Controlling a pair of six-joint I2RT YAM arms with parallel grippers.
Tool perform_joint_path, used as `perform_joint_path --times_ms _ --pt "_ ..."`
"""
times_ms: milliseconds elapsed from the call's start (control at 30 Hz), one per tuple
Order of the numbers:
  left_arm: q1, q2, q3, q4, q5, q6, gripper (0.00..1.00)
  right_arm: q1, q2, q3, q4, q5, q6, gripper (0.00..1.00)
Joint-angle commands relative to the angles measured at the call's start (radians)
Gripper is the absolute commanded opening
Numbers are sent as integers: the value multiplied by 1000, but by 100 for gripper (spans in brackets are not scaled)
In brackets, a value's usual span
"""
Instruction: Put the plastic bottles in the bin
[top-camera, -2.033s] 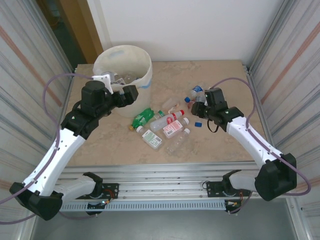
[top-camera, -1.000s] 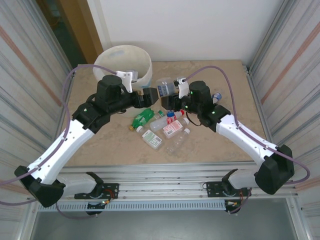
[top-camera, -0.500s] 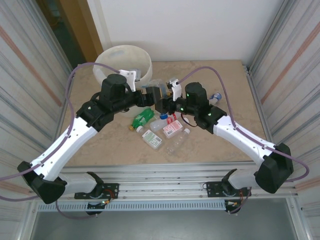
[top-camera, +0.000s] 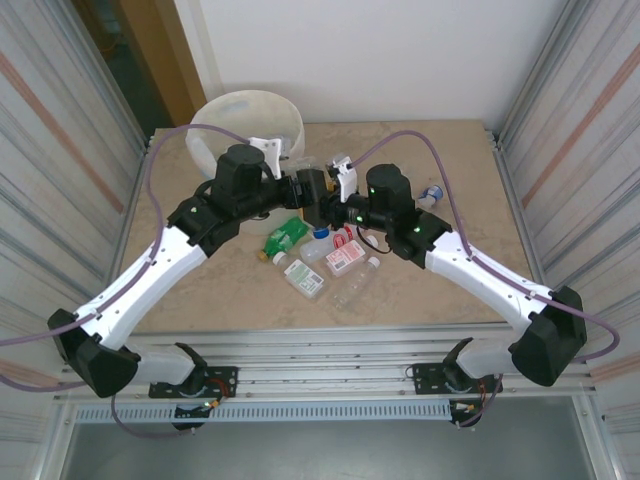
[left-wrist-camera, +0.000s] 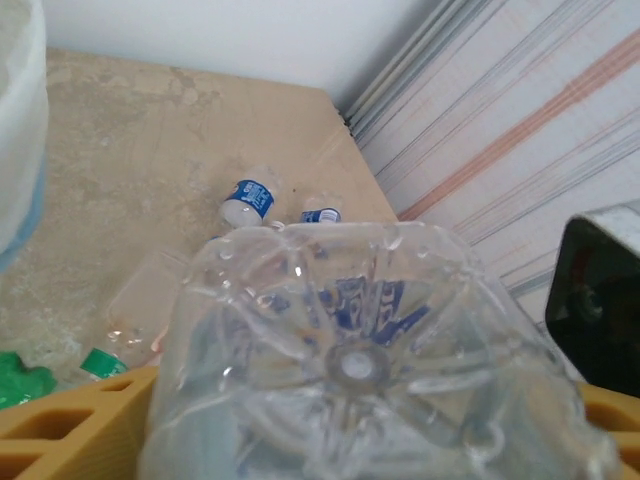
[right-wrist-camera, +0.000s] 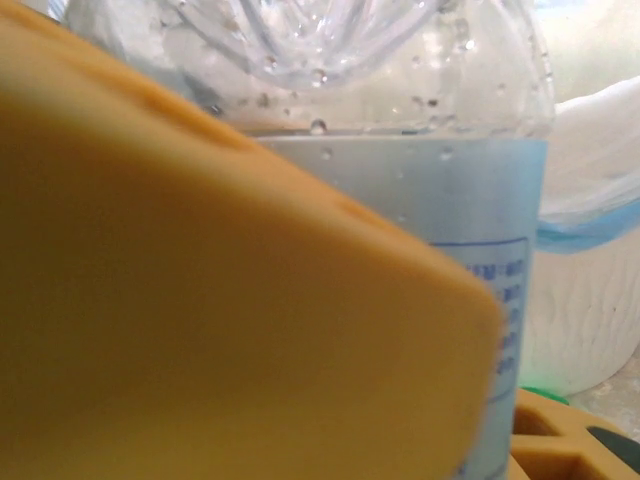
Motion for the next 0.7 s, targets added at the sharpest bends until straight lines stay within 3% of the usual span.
perform_joint_path --times_ms 0,233,300,367,500,667 --pt "6 4 -10 34 27 -21 62 8 -10 52 37 2 -33 26" --pt "8 -17 -26 48 24 -22 29 8 -11 54 25 47 -34 33" --pt "8 -27 -28 42 9 -17 23 9 -12 51 14 51 -34 42" --pt "12 -40 -28 39 -1 -12 18 9 -19 48 5 59 -32 58" --pt "23 -68 -26 35 -30 4 14 9 -51 25 -12 92 -27 78" --pt "49 -88 2 9 -42 22 12 9 -112 -22 -30 150 -20 94"
